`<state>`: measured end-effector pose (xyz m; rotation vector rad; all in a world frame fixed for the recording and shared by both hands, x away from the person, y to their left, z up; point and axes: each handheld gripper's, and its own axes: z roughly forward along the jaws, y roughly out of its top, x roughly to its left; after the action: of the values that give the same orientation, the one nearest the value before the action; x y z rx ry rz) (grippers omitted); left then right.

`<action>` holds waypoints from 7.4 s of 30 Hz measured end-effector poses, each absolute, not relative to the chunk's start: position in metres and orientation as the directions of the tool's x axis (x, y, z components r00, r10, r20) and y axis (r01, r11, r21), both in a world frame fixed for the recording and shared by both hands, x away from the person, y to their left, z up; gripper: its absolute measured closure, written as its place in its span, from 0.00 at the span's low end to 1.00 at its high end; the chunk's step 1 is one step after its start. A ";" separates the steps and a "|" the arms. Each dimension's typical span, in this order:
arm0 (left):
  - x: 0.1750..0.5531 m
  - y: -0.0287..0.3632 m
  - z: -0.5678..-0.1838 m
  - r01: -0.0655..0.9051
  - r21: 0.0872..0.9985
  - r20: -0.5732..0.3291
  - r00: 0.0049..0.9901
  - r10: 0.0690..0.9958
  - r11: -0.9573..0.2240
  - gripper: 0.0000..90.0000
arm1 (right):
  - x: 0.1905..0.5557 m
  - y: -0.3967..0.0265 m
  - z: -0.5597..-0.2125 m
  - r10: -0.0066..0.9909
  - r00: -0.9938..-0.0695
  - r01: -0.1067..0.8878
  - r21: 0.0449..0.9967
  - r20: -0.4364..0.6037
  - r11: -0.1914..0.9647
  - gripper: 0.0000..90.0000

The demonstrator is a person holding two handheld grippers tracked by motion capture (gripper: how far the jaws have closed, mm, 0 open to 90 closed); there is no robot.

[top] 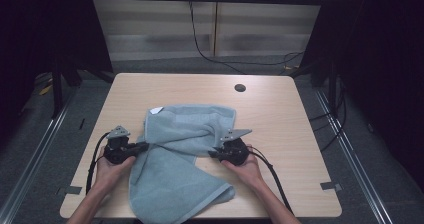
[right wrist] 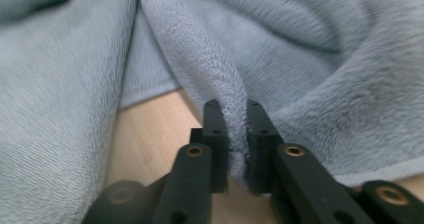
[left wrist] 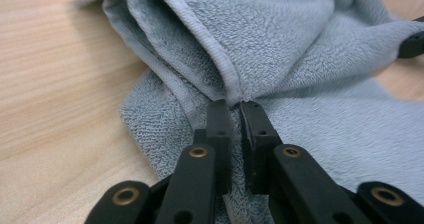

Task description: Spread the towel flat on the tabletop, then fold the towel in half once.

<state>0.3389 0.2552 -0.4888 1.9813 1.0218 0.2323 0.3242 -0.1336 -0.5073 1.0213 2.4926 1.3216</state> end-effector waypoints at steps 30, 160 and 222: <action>0.340 0.258 -0.477 0.569 0.797 -0.248 0.615 0.748 -0.203 0.71 | 0.348 -0.248 -0.446 0.807 -0.558 0.522 0.838 0.194 0.160 0.61; 0.318 0.202 -0.500 0.524 0.707 -0.152 0.768 0.622 -0.474 0.72 | 0.264 -0.212 -0.480 0.661 -0.714 0.542 0.780 0.231 0.312 0.52; 0.322 0.194 -0.503 0.479 0.731 -0.127 0.796 0.592 -0.486 0.57 | 0.269 -0.203 -0.506 0.743 -0.654 0.574 0.732 0.140 0.367 0.41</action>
<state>0.3215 0.1937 -0.5029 2.1740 0.7883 0.1789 0.2690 -0.2026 -0.5055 1.1822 2.4125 1.1590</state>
